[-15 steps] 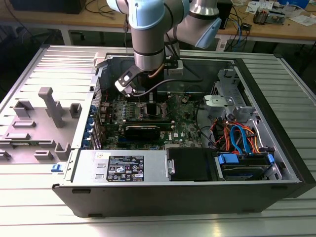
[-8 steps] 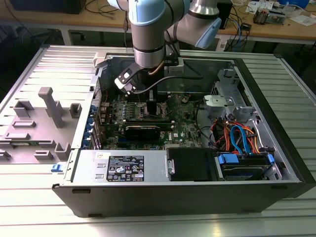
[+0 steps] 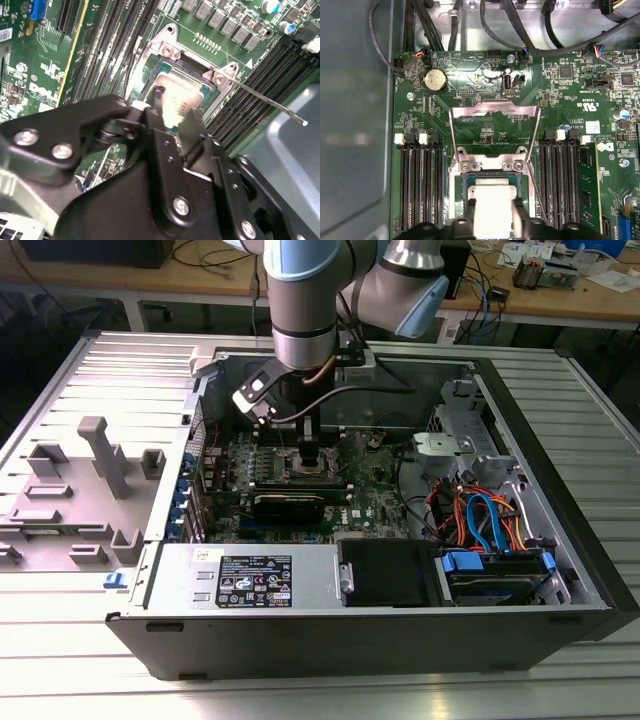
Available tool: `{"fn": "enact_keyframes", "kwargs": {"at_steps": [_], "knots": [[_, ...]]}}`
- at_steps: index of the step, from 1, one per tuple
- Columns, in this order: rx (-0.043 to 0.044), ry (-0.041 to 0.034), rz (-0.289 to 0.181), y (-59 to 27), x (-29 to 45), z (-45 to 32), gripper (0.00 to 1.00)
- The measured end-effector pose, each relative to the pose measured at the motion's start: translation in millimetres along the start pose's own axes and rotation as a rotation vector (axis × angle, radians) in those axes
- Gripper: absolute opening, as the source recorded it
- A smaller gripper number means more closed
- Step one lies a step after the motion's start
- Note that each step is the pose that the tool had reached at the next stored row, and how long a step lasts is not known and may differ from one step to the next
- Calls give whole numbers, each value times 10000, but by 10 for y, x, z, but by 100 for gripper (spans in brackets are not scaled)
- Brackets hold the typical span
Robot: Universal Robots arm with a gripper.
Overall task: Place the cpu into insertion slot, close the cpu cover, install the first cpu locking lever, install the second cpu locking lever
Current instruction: 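Place the cpu into insertion slot, then close the cpu cover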
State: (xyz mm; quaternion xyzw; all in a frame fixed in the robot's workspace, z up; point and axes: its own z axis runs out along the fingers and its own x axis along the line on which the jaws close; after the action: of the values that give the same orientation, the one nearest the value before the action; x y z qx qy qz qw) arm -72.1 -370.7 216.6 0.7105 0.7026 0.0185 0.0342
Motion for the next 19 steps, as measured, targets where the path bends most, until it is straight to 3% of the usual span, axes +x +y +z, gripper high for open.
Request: {"fn": "enact_keyframes", "kwargs": {"at_steps": [2, 4, 6, 7, 19], "knots": [[95, 8, -1, 9, 0, -5, 29], [201, 15, -2, 23, 0, -7, 23], [407, 13, -8, 52, 0, -12, 11], [473, 17, -10, 57, 0, -15, 11], [495, 17, -9, 57, 0, -15, 11]]}}
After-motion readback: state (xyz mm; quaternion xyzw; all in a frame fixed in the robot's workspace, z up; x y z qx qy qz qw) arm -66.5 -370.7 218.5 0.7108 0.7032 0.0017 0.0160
